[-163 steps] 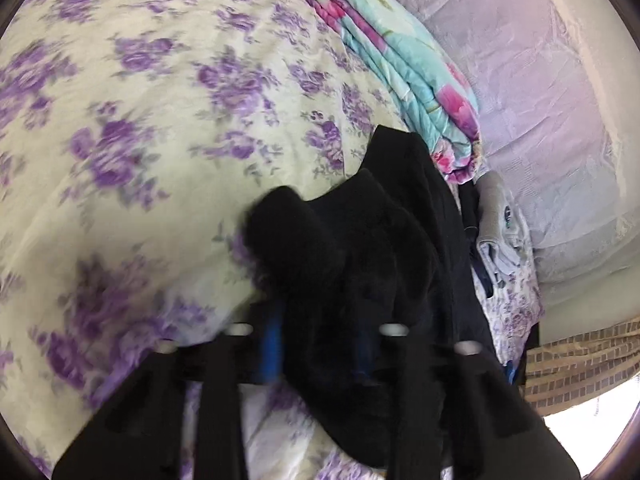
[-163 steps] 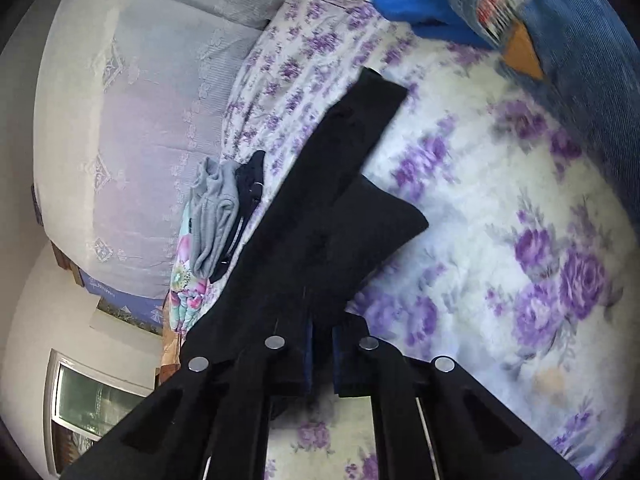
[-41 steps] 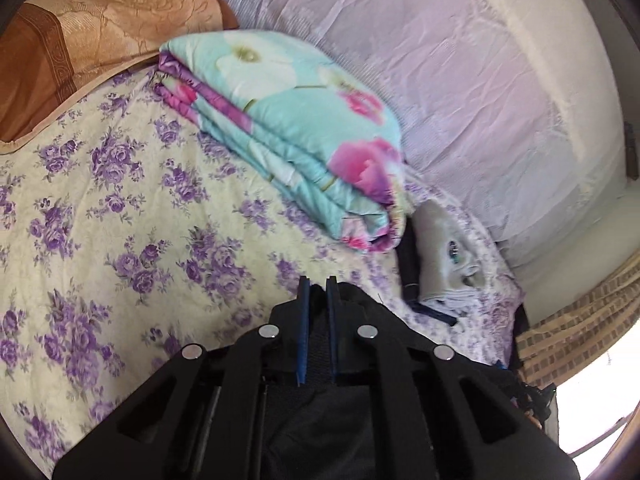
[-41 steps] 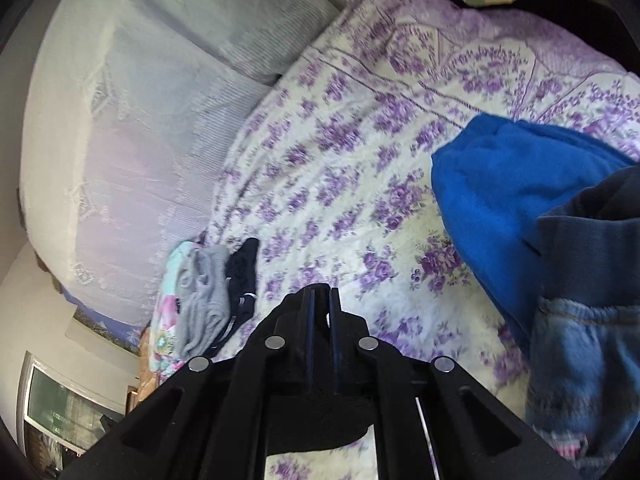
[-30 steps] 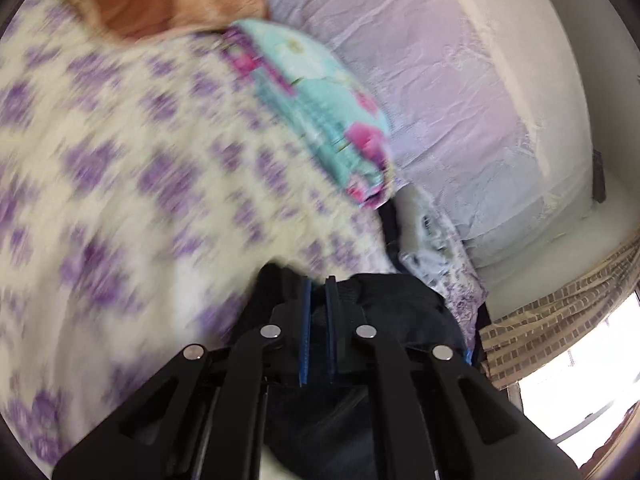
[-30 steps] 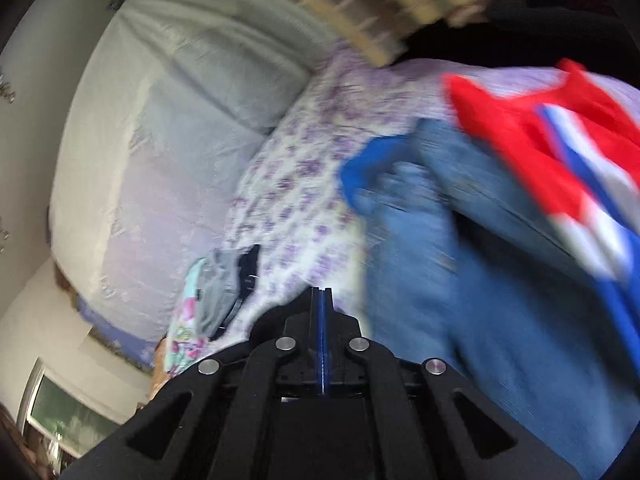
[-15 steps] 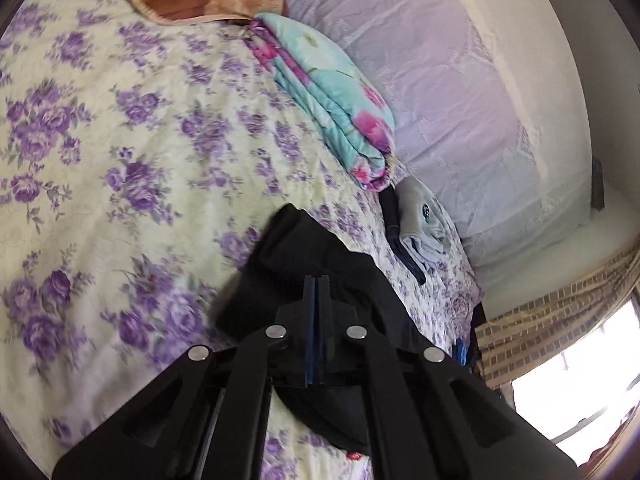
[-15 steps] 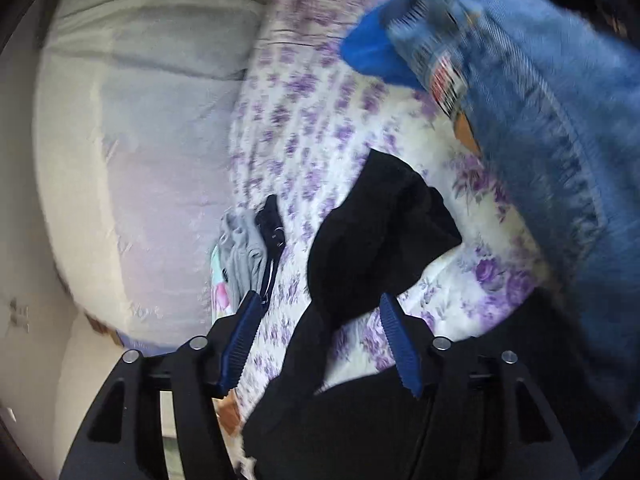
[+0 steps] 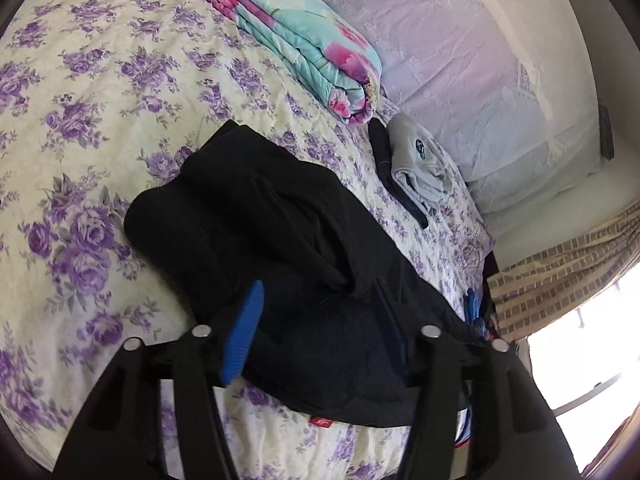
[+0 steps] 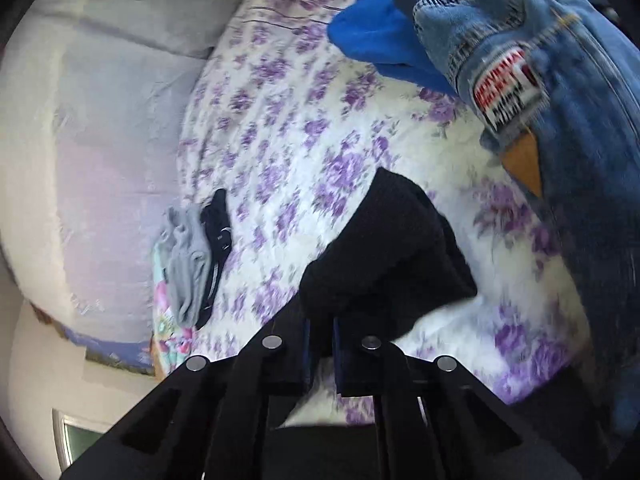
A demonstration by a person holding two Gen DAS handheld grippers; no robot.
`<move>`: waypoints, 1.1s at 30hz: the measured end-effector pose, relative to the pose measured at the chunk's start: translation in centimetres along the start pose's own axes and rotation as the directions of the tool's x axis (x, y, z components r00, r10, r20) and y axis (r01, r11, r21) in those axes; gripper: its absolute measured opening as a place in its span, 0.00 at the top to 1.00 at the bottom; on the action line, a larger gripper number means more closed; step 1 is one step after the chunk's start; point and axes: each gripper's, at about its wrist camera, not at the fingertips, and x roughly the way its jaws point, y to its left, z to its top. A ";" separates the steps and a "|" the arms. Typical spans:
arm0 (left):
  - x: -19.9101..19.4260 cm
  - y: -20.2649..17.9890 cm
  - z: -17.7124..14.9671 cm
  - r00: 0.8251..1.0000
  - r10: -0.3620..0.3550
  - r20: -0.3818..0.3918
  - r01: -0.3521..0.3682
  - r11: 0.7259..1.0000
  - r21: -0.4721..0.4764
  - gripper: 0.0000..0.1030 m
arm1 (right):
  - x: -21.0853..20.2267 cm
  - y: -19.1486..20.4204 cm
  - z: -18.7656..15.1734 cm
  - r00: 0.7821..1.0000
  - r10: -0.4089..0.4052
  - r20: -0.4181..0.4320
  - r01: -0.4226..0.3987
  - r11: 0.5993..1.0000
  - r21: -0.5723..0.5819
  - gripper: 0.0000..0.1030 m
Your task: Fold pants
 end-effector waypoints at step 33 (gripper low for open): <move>0.4 1.8 2.5 0.992 -0.122 -0.031 0.113 0.970 -0.216 0.90 | -13.5 -4.0 -4.5 0.997 0.077 0.019 -0.074 0.992 -0.102 0.92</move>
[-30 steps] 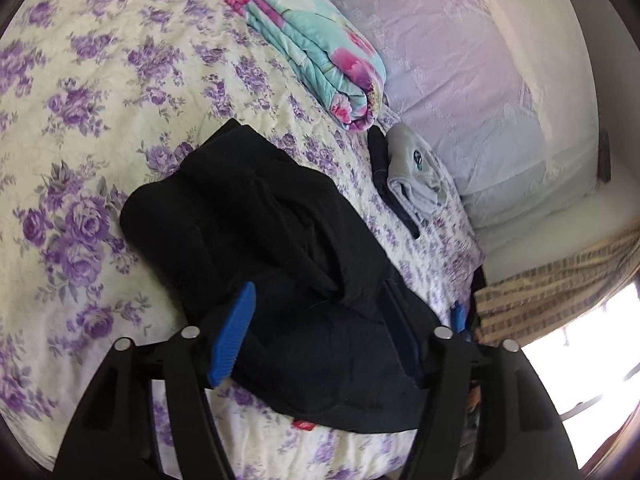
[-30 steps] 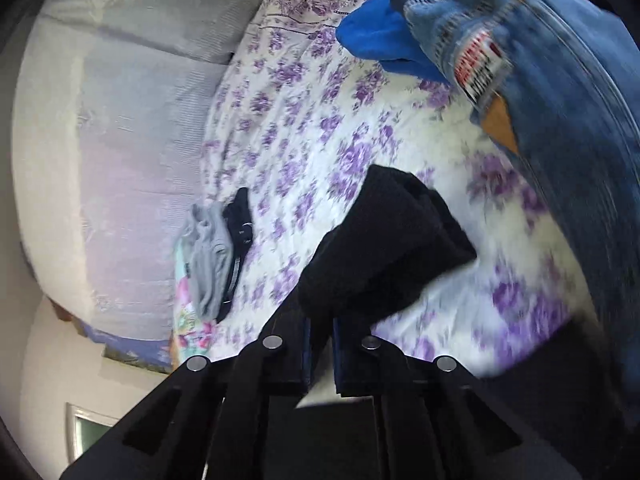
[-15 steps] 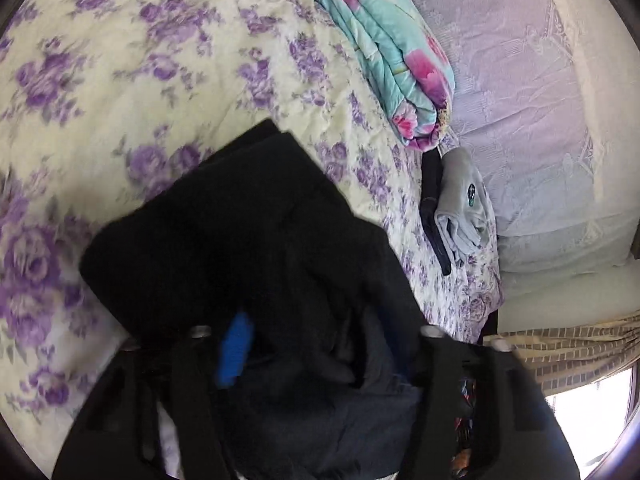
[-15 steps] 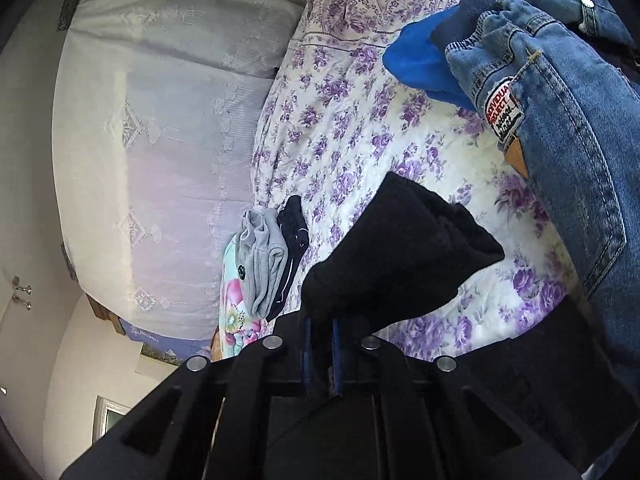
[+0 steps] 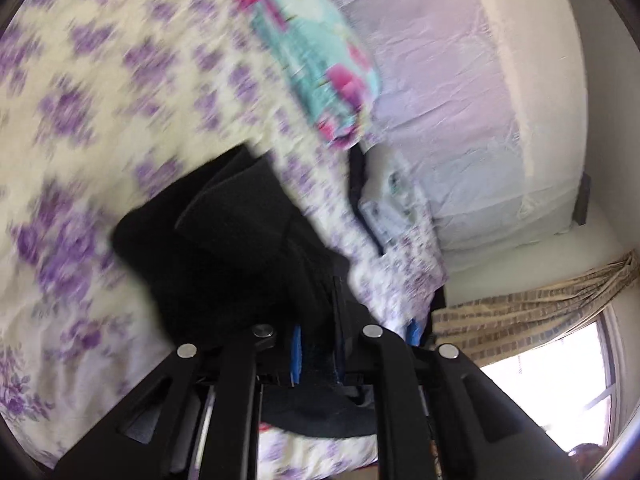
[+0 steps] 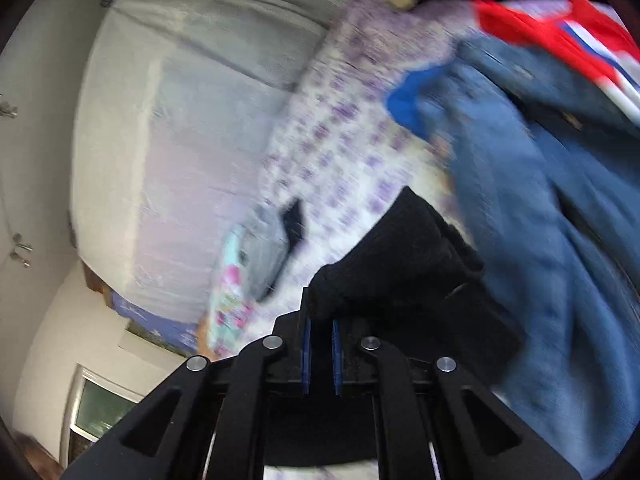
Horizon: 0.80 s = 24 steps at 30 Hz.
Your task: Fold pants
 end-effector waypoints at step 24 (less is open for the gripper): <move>-0.1 5.0 -0.4 0.999 -0.043 0.004 0.044 0.992 -0.122 0.90 | -1.5 1.6 -1.1 0.992 0.127 -0.008 -0.127 0.990 -0.062 0.92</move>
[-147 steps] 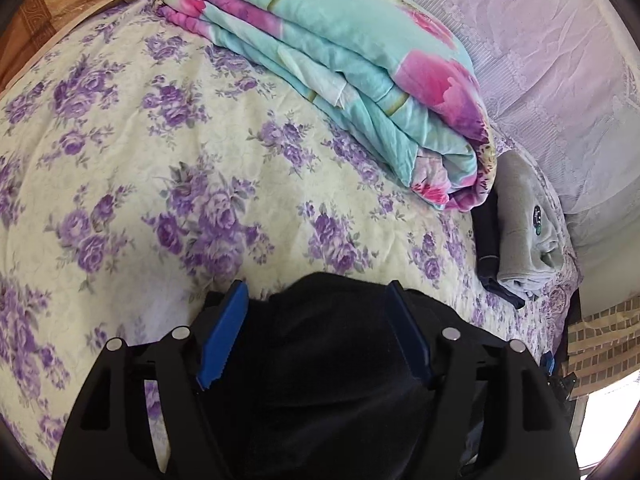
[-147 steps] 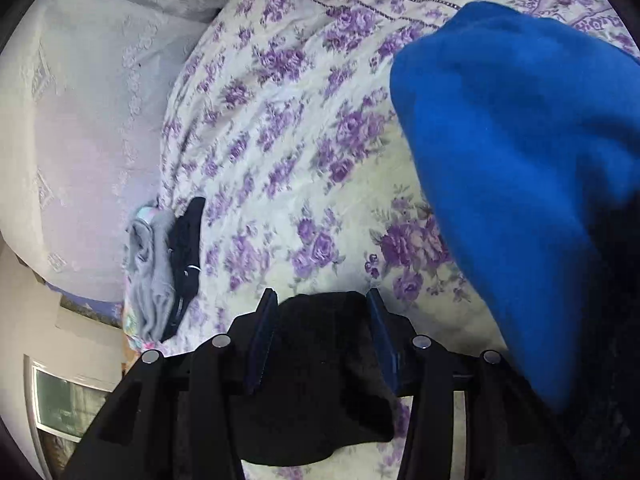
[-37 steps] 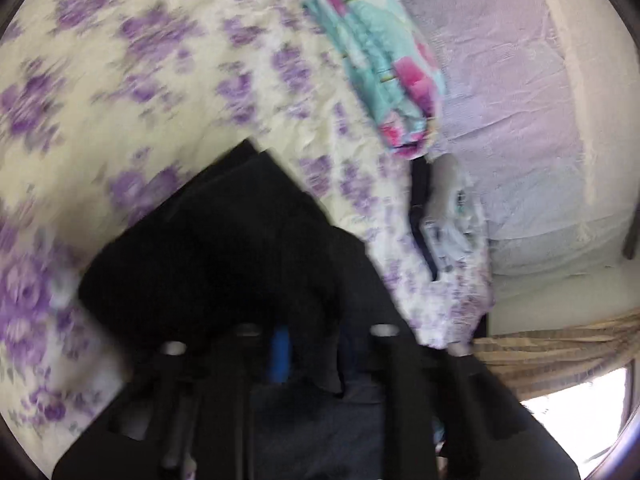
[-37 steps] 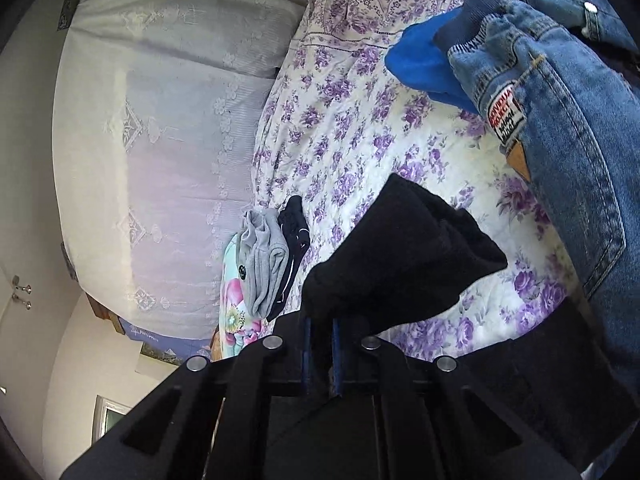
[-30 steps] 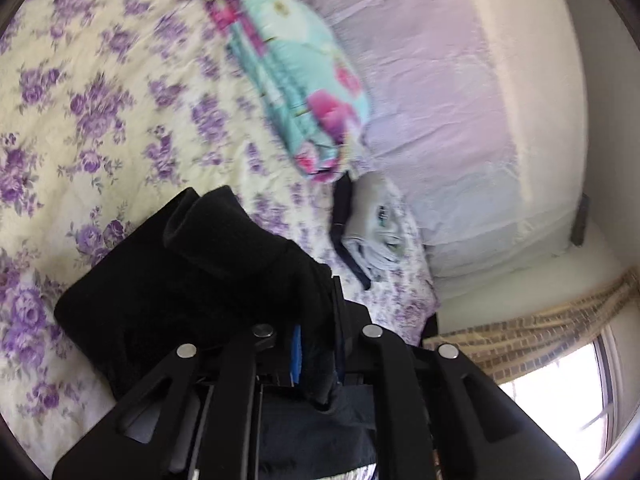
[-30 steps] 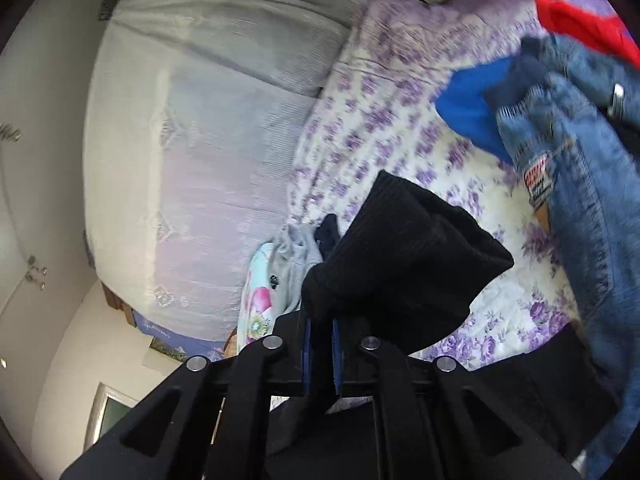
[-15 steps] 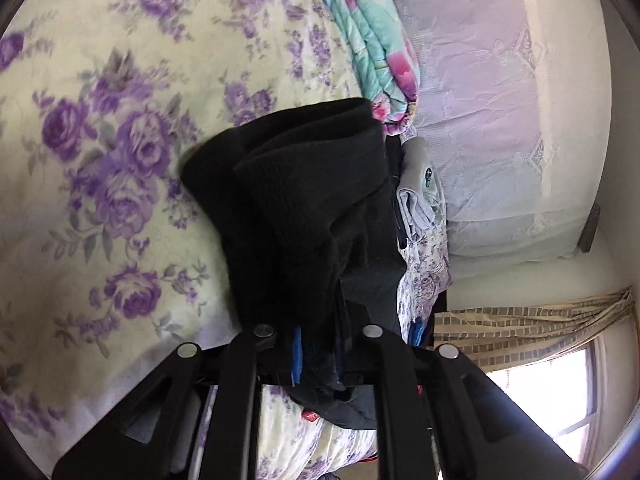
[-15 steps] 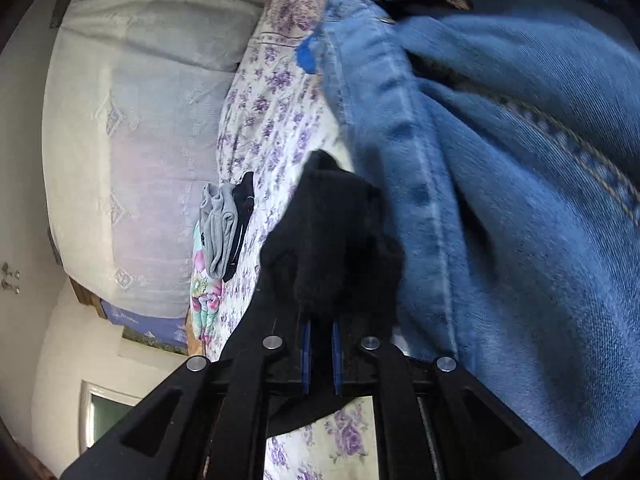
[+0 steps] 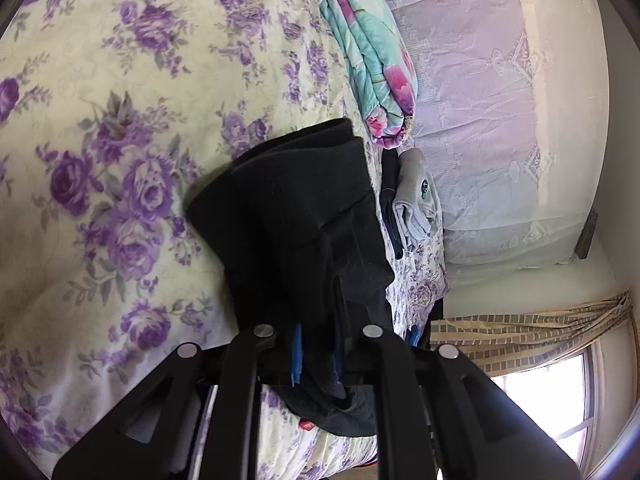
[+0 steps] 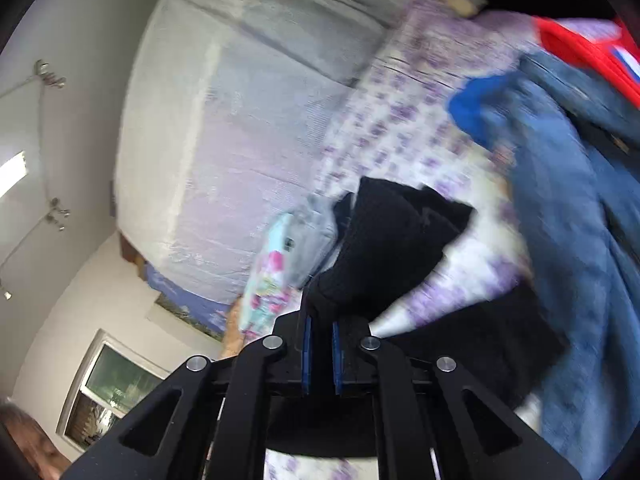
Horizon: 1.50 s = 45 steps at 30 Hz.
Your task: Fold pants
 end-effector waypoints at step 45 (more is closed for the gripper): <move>0.2 -0.8 -0.9 0.965 0.210 0.160 -0.229 0.966 0.116 0.45 | 0.6 -4.6 -6.0 0.973 -0.204 0.109 0.179 0.963 0.202 0.31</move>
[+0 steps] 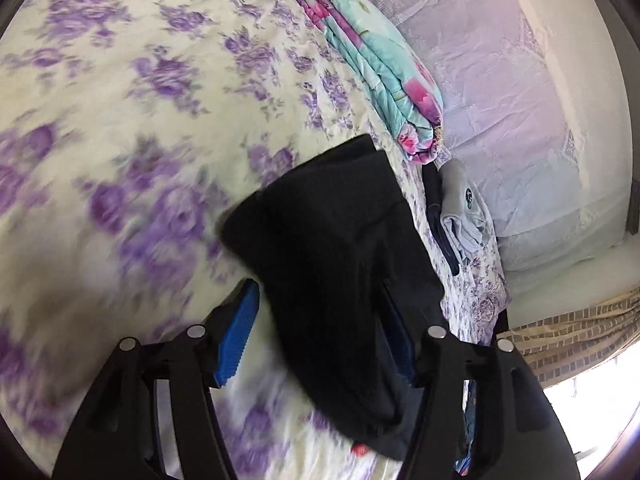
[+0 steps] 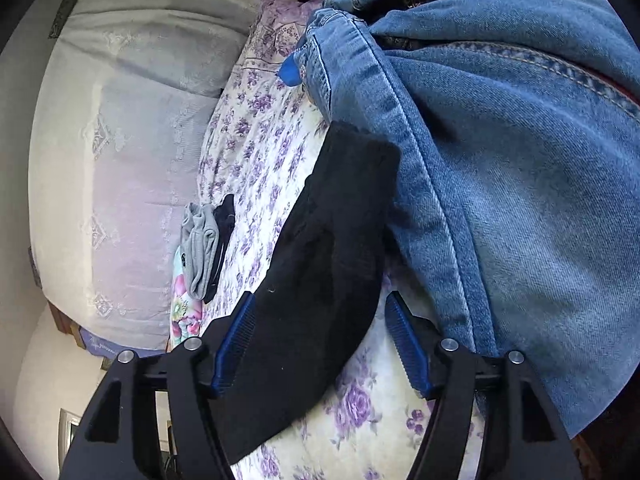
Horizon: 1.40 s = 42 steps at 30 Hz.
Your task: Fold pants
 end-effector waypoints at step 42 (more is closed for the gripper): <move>-3.2 -8.2 2.6 0.966 -0.234 0.112 0.218 0.967 0.133 0.81 | 1.3 12.9 11.4 0.974 0.180 0.140 -0.124 0.933 -0.339 0.87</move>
